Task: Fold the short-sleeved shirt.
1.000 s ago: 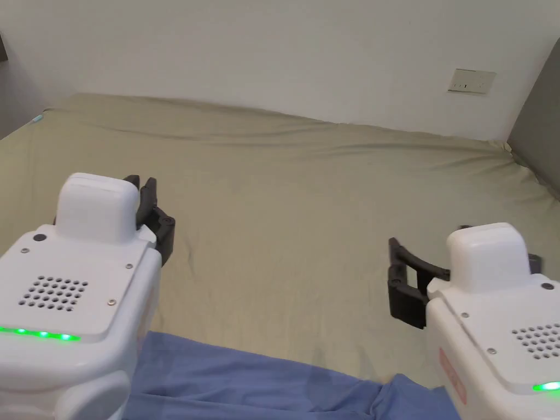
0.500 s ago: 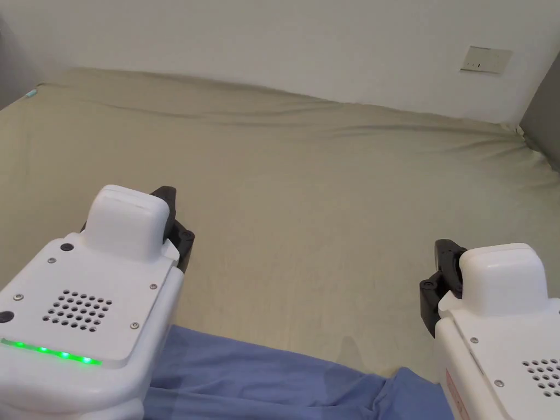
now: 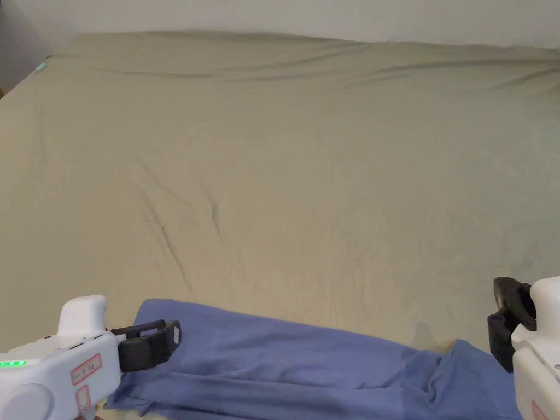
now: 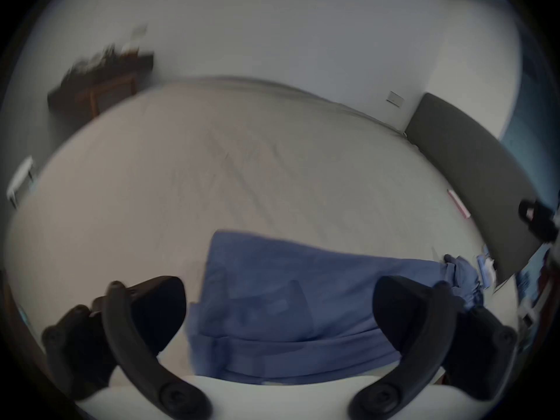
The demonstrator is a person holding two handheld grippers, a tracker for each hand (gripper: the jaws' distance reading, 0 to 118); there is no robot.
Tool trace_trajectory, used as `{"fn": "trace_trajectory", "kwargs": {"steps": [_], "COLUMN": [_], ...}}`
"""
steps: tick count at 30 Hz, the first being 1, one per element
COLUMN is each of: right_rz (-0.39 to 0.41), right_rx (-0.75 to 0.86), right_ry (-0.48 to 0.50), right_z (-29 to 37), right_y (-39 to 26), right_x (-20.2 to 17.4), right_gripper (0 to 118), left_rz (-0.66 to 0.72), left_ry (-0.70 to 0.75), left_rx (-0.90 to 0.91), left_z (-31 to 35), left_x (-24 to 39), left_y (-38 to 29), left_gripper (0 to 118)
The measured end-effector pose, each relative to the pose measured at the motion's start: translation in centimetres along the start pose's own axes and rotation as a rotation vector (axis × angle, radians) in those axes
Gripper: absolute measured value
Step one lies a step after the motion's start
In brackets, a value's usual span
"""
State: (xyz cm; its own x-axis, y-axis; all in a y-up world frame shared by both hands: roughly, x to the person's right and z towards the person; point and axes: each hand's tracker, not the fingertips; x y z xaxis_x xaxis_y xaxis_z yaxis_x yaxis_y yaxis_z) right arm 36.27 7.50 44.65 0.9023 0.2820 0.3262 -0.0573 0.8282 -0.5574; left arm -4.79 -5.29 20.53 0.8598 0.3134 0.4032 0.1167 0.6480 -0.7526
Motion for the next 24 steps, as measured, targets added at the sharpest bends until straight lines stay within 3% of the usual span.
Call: {"fn": "trace_trajectory", "kwargs": {"steps": [5, 8, 9, 10, 13, 18, 19, 21, 23, 24], "right_rz": [-0.026, -0.048, -0.055, -0.061, -0.076, -0.083, -0.091, -0.104, -0.111, -0.112], "right_rx": [-0.029, -0.047, -0.052, -0.054, -0.059, -0.053, -0.05, -0.045, -0.039, -0.036], "right_ry": [-0.009, -0.008, -0.006, -0.002, 0.019, 0.021, 0.022, 0.028, 0.023, 0.021], "right_z": [-0.6, -0.7, -0.8, -0.7, -0.6, -0.1, 0.0, 0.1, 0.4, 0.5], "right_y": [-0.8, -1.1, -1.1, -1.2, -1.2, -0.8, -0.7, -0.4, -0.2, -0.1], "right_x": [0.9, 0.8, 0.7, 0.6, 0.1, 0.0, 0.2, 0.4, 0.6, 0.7], "right_gripper": [2, 2, 2, 2, 2, 2, 2, 2, 2, 2], "left_rz": [0.137, 0.324, 0.378, 0.373, 0.517, 0.552, 0.59, 0.531, 0.532, 0.544], "left_ry": [-0.165, -0.286, -0.329, -0.398, -0.485, -0.663, -0.661, -0.629, -0.622, -0.606], "left_rx": [-0.206, -0.318, -0.328, -0.214, -0.256, -0.291, -0.372, -0.291, -0.305, -0.314], "left_z": [0.4, -0.9, -1.6, -1.1, -2.9, -4.1, -5.0, -4.6, -5.0, -5.3], "left_x": [-6.6, -9.1, -9.7, -9.9, -10.2, -7.8, -6.8, -5.5, -4.7, -4.6], "left_y": [0.6, -0.4, -1.2, -1.0, -1.1, -1.9, -2.6, -2.9, -2.6, -2.7], "left_gripper": [115, 115, 116, 118, 118, 116, 113, 111, 98, 64]}}
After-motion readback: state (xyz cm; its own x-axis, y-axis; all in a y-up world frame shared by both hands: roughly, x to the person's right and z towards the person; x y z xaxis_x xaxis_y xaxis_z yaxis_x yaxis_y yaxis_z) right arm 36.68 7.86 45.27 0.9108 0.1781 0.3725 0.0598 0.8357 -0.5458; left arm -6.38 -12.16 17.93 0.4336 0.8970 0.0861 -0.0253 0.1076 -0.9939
